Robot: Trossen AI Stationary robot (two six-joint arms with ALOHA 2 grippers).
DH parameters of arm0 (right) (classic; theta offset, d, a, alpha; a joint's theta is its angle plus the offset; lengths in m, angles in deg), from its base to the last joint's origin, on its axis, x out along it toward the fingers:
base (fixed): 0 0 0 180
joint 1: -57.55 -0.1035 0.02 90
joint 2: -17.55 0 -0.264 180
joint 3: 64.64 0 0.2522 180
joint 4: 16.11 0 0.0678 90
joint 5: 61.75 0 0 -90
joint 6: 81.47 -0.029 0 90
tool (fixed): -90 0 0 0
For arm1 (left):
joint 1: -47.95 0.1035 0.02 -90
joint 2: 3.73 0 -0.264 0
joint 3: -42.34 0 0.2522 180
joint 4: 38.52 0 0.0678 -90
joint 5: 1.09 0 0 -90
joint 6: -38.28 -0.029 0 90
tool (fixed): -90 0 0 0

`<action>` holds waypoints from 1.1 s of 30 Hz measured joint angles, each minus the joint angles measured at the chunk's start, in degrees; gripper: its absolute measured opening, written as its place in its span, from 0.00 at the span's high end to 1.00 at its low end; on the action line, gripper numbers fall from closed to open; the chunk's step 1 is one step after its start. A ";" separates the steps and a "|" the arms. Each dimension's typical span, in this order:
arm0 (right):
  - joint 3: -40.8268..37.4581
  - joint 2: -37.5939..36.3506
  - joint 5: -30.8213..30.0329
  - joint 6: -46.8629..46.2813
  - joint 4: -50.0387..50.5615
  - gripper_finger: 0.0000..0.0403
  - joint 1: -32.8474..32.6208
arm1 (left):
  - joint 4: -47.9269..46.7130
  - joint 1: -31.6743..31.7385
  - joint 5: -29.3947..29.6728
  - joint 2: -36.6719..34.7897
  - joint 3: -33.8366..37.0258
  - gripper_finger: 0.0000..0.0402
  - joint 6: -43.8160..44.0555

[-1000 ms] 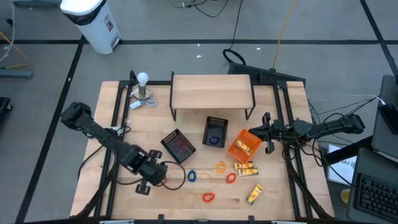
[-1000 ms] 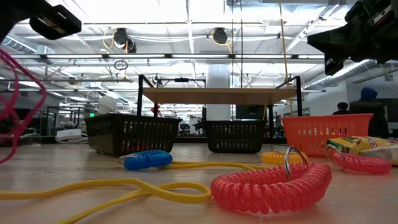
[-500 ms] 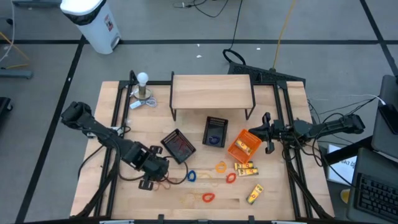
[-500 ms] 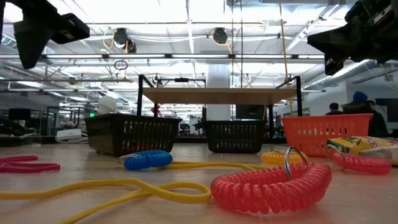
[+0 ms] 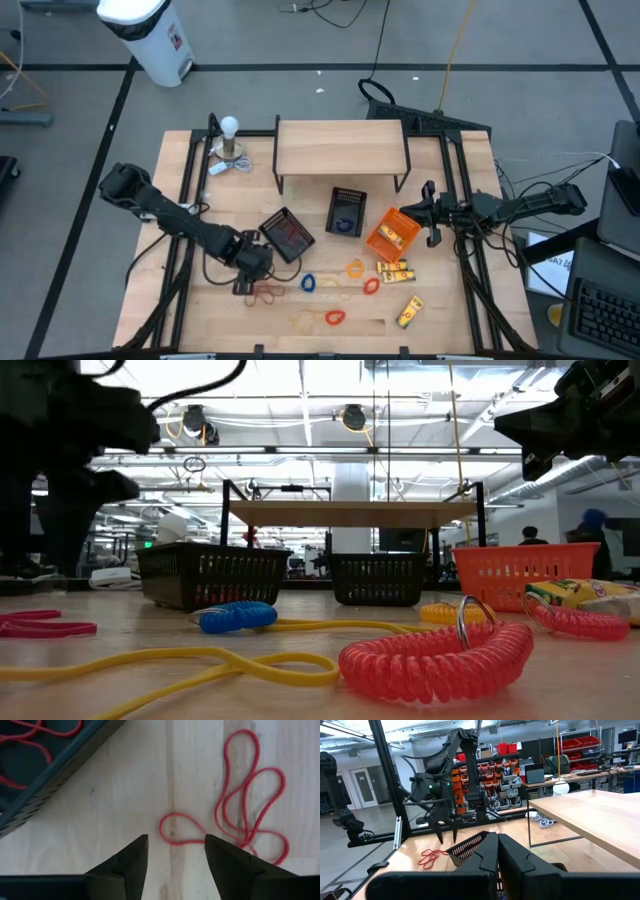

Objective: Pick & Place Office Desk Supplies
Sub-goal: Put the red rubber band into the left black bin

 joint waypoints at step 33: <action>0.00 0.01 0.00 0.00 0.02 0.99 0.00 | 13.47 -1.37 2.26 7.84 5.56 0.88 -0.56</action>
